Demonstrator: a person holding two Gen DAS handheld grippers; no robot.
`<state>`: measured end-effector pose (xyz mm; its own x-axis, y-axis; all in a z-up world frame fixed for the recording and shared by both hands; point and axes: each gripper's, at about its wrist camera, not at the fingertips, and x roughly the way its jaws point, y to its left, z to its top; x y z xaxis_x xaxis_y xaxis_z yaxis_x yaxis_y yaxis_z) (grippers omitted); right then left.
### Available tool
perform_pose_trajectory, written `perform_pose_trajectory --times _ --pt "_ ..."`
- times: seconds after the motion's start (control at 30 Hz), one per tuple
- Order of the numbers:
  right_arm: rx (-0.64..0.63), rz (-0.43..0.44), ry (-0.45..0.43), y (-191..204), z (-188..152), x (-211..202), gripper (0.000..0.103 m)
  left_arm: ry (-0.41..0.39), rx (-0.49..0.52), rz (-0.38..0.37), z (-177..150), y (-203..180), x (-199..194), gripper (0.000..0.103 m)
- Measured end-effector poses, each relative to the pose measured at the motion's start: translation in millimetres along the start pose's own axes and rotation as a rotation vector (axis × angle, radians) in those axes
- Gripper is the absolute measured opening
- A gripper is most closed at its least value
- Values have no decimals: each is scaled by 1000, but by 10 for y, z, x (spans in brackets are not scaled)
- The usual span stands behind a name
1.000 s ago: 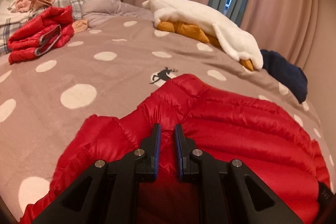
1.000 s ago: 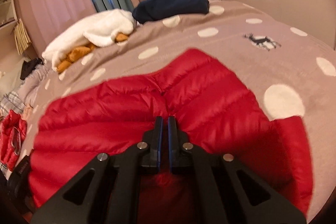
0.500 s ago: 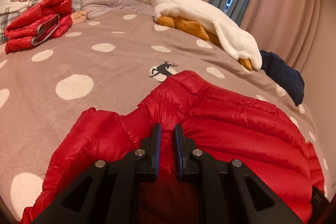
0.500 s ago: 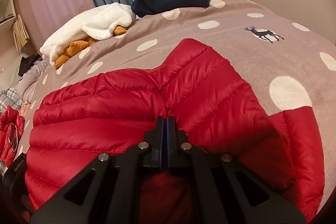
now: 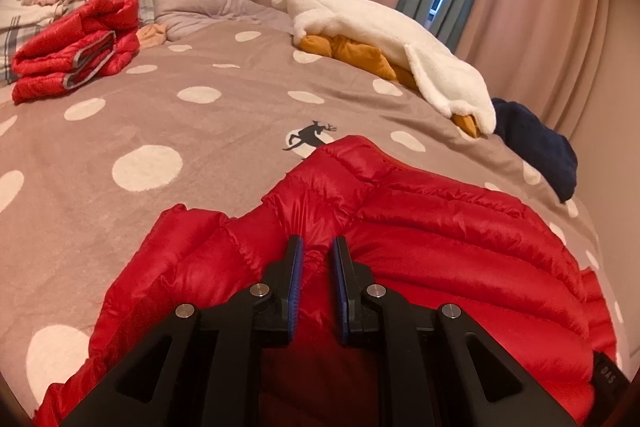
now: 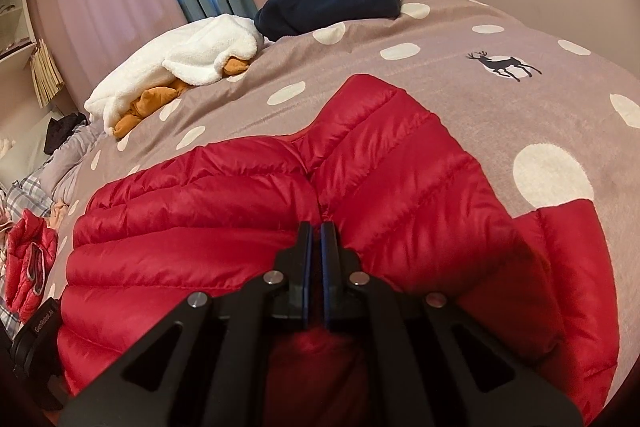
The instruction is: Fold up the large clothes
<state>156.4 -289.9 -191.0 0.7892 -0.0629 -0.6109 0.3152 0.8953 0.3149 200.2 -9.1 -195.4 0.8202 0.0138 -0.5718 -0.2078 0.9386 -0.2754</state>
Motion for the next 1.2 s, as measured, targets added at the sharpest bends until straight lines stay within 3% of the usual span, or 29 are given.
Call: perform_pose_trajectory --times 0.27,0.33,0.37,0.4,0.43,0.47,0.5,0.57,0.63,0.77,0.87,0.97,1.03,1.13,1.2 --pt "0 17 1 6 36 -65 8 18 -8 -12 46 34 -142 14" --pt "-15 31 -3 29 60 -156 25 -3 -30 -36 67 131 -312 14" --pt "-33 45 -14 46 70 -223 33 -11 -41 -37 83 175 -366 20" --pt "-54 56 -30 63 78 -297 51 -32 -59 -32 111 245 -464 26" --pt "-79 48 -62 81 75 -407 67 -63 -77 -31 143 327 -562 46" --pt "-102 25 -103 87 69 -522 72 -96 -92 -34 164 402 -640 63" --pt "-118 8 -130 79 71 -603 77 -140 -110 -33 185 506 -734 68" --pt "-126 -5 -159 7 98 -759 77 -175 -121 -15 214 681 -846 69" --pt "-87 5 -170 -146 123 -878 79 -157 -139 -5 220 814 -849 69" --pt "30 -29 -169 -514 112 -1021 83 -5 -279 -36 138 1144 -737 75" --pt "113 -40 -142 -738 44 -1063 85 42 -423 -64 -4 1336 -728 81" --pt "155 0 -109 -865 -5 -1095 85 137 -485 -147 -166 1388 -639 81" --pt "178 29 -95 -893 -53 -1093 85 174 -489 -187 -274 1336 -587 82" --pt "215 51 -25 -924 -149 -964 83 144 -404 -194 -314 1133 -643 82" --pt "234 27 50 -910 -222 -781 81 203 -395 -293 -407 983 -576 82"
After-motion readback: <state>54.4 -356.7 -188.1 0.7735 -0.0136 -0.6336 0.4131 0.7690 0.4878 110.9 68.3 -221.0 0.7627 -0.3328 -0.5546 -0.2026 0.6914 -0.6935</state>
